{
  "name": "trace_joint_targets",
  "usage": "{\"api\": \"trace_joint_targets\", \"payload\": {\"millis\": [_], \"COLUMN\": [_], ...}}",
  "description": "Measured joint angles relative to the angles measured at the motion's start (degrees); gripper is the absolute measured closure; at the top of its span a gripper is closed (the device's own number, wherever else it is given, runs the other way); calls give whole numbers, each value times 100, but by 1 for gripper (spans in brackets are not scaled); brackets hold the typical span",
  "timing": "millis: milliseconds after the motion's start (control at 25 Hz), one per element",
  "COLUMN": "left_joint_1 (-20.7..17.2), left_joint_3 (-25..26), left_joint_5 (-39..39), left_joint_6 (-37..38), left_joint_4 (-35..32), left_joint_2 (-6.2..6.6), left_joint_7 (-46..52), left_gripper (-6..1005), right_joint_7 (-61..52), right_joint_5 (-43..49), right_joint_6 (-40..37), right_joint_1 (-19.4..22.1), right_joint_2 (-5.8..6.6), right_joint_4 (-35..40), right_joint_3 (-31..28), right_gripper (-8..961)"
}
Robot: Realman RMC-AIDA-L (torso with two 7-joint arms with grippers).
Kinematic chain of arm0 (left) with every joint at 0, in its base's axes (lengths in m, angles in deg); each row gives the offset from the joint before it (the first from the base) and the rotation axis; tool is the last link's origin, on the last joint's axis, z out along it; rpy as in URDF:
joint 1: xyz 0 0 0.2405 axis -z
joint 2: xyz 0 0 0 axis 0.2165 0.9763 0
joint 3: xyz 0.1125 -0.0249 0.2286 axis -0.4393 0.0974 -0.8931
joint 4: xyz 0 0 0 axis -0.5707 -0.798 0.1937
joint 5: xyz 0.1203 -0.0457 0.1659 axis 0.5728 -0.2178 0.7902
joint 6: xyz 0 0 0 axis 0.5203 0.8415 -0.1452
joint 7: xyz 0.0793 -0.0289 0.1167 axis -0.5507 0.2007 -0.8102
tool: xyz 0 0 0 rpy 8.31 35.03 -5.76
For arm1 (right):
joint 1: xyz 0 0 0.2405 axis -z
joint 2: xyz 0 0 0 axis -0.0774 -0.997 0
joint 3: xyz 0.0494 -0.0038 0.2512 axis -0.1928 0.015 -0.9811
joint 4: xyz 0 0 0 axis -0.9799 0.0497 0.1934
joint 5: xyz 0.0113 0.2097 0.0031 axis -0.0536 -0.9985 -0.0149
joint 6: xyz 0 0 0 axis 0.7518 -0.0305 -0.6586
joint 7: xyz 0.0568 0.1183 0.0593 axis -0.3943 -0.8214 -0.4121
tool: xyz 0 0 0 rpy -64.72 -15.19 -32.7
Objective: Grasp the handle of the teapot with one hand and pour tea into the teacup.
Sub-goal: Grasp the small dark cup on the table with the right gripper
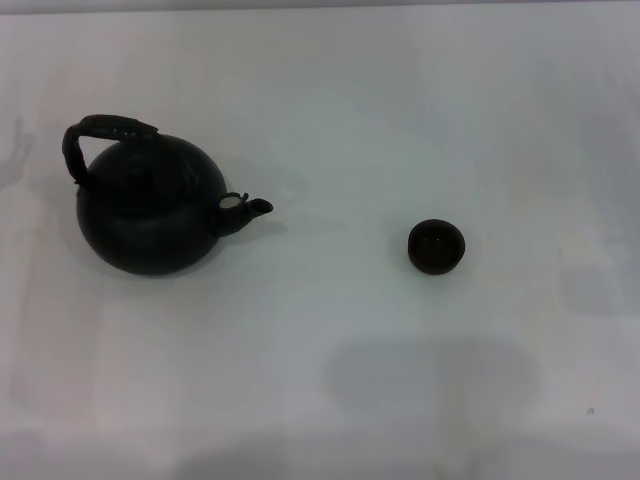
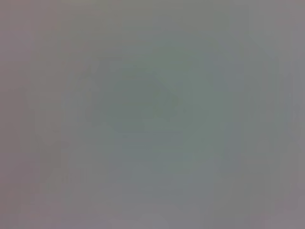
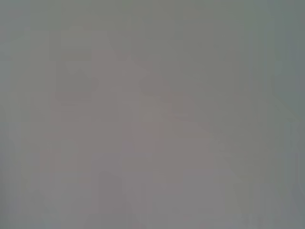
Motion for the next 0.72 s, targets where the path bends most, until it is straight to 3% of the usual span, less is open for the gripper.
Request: {"api": "trace_joint_targets", "payload": {"millis": [560,720], "left_joint_1": [13,17], "left_joint_3": [16,18], "left_joint_5": [-27,-31], "left_joint_6": [-62,-148], "left_joint_4": [-21,-14], "left_joint_2": [-1,-3], "left_joint_7": [2,4], "left_gripper": [111,111], "right_joint_7": [-80,-591], "right_joint_5": [1,15], "right_joint_6": [-44,-73], "right_joint_1": [-14,-17], "right_joint_2": [1,5], "right_joint_4": [30,467], "right_joint_3": [40,560], "right_gripper": [128,128]}}
